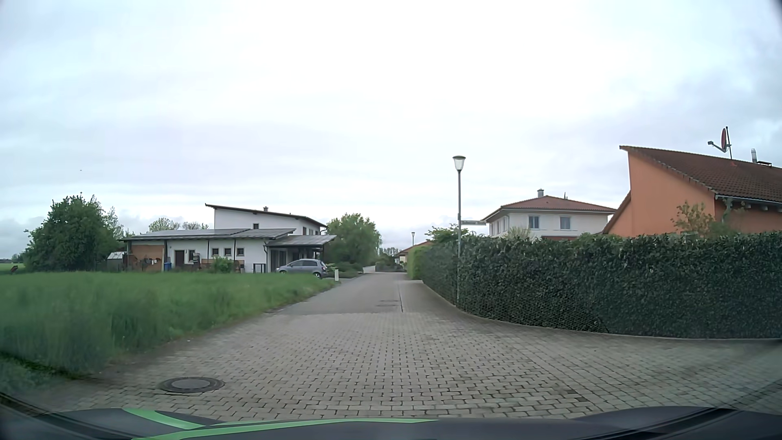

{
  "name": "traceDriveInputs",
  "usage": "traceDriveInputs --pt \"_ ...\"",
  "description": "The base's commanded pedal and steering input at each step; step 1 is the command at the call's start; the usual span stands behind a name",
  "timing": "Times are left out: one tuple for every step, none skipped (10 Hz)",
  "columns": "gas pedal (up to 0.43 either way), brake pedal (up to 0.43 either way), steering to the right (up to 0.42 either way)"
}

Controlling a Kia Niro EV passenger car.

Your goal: Follow the waypoints while adhering to traffic rules and regulations

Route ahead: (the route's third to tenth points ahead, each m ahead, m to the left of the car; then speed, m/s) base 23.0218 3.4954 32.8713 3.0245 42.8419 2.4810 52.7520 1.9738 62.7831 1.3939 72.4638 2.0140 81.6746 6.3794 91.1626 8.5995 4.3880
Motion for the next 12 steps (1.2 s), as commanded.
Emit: traceDriveInputs --pt "0.11 0.0 -0.009" --pt "0.11 0.0 -0.009" --pt "0.118 0.0 -0.009" --pt "0.13 0.0 -0.009" --pt "0.13 0.0 -0.009" --pt "0.138 0.0 -0.009" --pt "0.138 0.0 -0.008" --pt "0.138 0.0 -0.008" --pt "0.15 0.0 -0.01" --pt "0.15 0.0 -0.011" --pt "0.15 0.0 -0.011" --pt "0.15 0.0 -0.011"
